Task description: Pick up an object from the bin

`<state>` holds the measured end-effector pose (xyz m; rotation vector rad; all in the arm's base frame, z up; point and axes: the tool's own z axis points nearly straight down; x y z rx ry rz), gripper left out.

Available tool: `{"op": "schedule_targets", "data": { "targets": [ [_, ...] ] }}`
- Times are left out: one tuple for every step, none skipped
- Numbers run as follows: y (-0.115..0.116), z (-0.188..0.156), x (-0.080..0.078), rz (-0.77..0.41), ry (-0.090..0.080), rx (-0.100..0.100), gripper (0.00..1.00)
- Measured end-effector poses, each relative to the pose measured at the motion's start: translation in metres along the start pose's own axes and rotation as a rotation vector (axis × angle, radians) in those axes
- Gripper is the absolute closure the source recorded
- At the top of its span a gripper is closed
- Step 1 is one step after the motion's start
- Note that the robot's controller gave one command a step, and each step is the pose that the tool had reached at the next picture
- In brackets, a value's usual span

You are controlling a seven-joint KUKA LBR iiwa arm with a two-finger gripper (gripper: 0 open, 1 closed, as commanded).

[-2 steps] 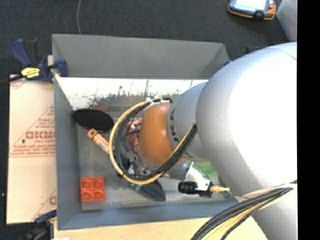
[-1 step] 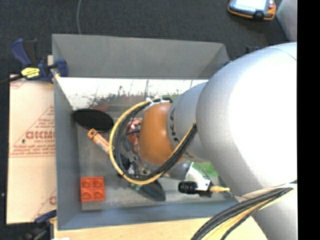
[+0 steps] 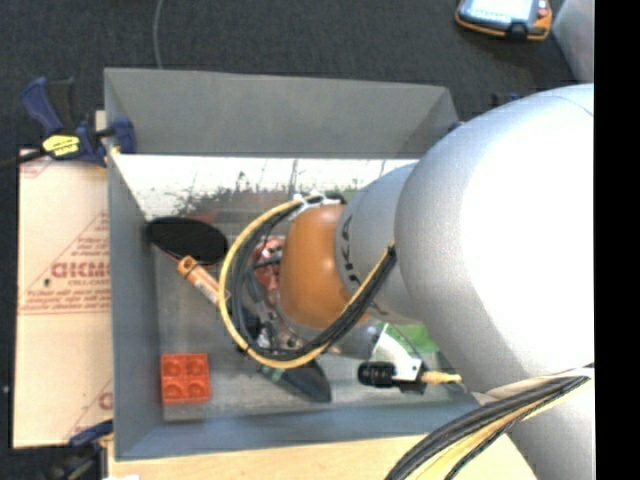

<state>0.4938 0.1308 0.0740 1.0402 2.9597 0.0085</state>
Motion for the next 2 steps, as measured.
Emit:
{"op": "schedule_targets", "data": {
  "targets": [
    [-0.002,-0.016,0.001,-0.003,0.005,0.006,1.00],
    [-0.003,-0.058,0.001,-0.005,0.007,0.009,1.00]
  ]
}}
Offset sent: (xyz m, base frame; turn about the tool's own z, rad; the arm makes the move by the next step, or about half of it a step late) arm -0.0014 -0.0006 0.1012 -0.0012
